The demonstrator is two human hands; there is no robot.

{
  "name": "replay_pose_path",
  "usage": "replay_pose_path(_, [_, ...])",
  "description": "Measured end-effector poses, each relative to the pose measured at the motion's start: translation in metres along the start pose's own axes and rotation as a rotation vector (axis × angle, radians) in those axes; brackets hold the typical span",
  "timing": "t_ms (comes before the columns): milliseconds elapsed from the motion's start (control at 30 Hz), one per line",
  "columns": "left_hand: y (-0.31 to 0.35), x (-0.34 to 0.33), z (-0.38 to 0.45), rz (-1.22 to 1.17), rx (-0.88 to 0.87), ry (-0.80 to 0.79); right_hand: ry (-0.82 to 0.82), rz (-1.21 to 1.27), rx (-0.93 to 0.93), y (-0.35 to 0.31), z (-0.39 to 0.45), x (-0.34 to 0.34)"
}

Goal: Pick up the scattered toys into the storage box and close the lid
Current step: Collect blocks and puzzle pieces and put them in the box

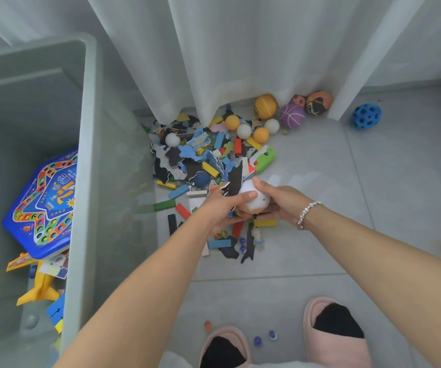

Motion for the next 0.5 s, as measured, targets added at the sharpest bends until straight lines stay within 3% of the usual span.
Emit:
replay_pose_path(333, [0.036, 0.005, -0.01, -0.189, -0.024, 0.1, -0.044, 0.044, 0.132, -0.044, -0.017, -0.01])
replay_pose_path(500, [0.1, 0.013, -0.054, -0.085, -0.104, 0.143, -0.079, 0.009, 0.225, -0.097, -0.052, -0.036])
Point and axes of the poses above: each hand's wrist, its own z-axis towards the middle knuckle, its own x-axis out of the back of the hand, y = z × x, the point moved 10 cm from there along z, towards the middle knuckle, and after that the axes turned 10 degrees about z, right-handed, at the moved point
